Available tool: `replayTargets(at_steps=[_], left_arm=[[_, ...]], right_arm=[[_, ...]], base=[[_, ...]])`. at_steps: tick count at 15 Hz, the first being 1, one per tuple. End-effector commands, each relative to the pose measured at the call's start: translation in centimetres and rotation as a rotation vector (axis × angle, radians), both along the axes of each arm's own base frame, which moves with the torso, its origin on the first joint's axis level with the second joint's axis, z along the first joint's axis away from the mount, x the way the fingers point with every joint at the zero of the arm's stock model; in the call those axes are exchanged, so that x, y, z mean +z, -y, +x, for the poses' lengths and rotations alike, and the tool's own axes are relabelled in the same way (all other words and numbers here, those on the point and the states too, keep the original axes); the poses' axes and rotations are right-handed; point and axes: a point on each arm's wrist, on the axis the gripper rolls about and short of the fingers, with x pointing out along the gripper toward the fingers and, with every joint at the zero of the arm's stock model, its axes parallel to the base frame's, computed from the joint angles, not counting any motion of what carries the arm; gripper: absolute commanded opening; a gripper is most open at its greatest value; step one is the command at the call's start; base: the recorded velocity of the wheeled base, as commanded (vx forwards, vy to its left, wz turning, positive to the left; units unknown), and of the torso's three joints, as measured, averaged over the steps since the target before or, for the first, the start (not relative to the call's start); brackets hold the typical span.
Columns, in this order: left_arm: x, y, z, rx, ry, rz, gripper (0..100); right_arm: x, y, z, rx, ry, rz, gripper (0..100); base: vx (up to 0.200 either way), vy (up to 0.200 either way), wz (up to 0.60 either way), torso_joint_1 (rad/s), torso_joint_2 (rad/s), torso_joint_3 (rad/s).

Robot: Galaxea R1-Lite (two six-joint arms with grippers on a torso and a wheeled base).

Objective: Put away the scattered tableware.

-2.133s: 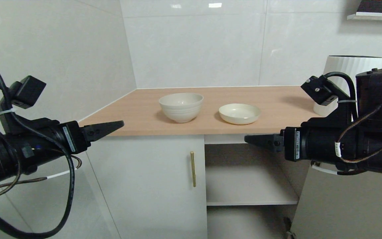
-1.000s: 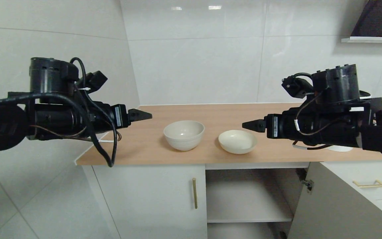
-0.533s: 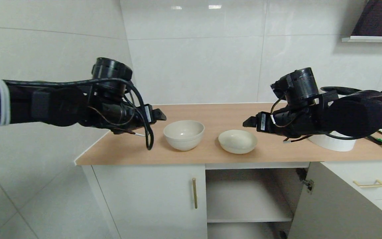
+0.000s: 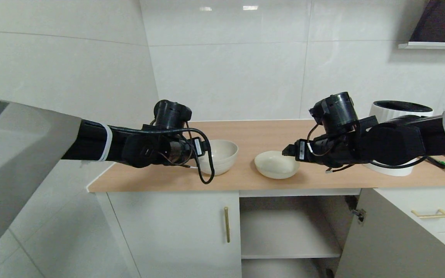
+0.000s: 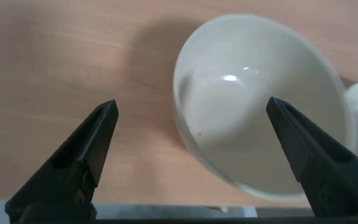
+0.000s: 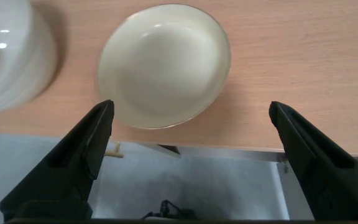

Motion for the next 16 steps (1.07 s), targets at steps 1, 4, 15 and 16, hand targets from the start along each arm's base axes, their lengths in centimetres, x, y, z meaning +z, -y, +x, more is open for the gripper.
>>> replayTargets(at_steps=[1,4,15,16], left_arm=[[-1.1,0.0,0.5,0.005,-0.019,0.007,100],[-1.1,-0.1,0.5,0.006,-0.019,0.007,0],[3.3,-1.6,-3.7,-0.035,0.067,-0.043,0],[3.6,-1.6,-4.0,-0.054,0.071,-0.056,0]], right_arm=[[-0.3,-0.1,0.2,-0.004,-0.007,-0.006,100],[-0.3,-0.1,0.1,-0.005,-0.005,-0.006,100],[-2.4,-0.4,2.2,-0.102,0.001,-0.081,100],[-2.8,-0.5,2.5,-0.120,0.001,-0.098,100]], base=[[0.000,0.000,0.00,0.000,0.00,0.000],[0.000,0.000,0.00,0.000,0.00,0.000],[0.000,0.000,0.00,0.000,0.00,0.000],[0.000,0.000,0.00,0.000,0.00,0.000]])
